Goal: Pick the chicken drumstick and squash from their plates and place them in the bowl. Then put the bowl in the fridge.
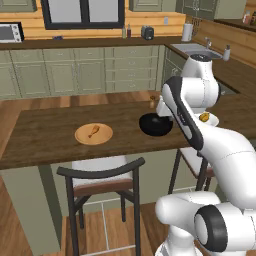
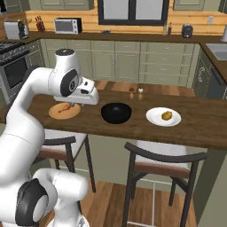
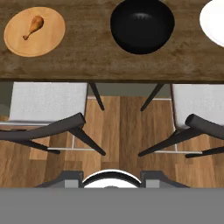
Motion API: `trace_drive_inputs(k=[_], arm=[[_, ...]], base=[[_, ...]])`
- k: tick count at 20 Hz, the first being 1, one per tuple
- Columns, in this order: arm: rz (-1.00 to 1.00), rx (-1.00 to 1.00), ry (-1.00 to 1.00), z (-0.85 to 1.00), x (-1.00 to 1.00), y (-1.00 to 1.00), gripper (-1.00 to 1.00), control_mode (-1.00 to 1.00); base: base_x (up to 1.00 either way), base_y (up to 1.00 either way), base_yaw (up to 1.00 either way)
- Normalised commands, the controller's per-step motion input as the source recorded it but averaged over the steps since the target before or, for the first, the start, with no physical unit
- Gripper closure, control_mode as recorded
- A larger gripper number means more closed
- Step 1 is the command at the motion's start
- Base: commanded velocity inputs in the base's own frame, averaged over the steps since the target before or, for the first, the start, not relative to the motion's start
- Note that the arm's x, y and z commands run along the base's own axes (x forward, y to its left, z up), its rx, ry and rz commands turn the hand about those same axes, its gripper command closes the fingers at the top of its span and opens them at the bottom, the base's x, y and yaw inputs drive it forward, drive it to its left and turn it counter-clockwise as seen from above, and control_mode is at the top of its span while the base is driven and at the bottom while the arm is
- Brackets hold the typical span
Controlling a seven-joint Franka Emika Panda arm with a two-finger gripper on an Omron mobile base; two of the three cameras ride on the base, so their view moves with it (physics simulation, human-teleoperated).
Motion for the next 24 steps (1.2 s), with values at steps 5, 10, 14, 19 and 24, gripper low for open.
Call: trace_drive_inputs(k=[5, 10, 14, 19, 24], arm=[[0.00, 0.00, 0.00, 0.00, 0.00, 0.00, -1.00, 1.00], [0.00, 0.00, 0.00, 0.00, 0.00, 0.00, -1.00, 1.00], [0.00, 0.00, 0.00, 0.00, 0.00, 0.00, -1.00, 1.00], [0.00, 0.00, 0.00, 0.00, 0.00, 0.00, -1.00, 1.00], [0.00, 0.00, 0.00, 0.00, 0.00, 0.00, -1.00, 1.00]], base=[[0.12, -0.05, 0.00], [0.44, -0.44, 0.00], [0.57, -0.67, 0.01], [0.86, -0.53, 0.01], [0.87, -0.10, 0.00]])
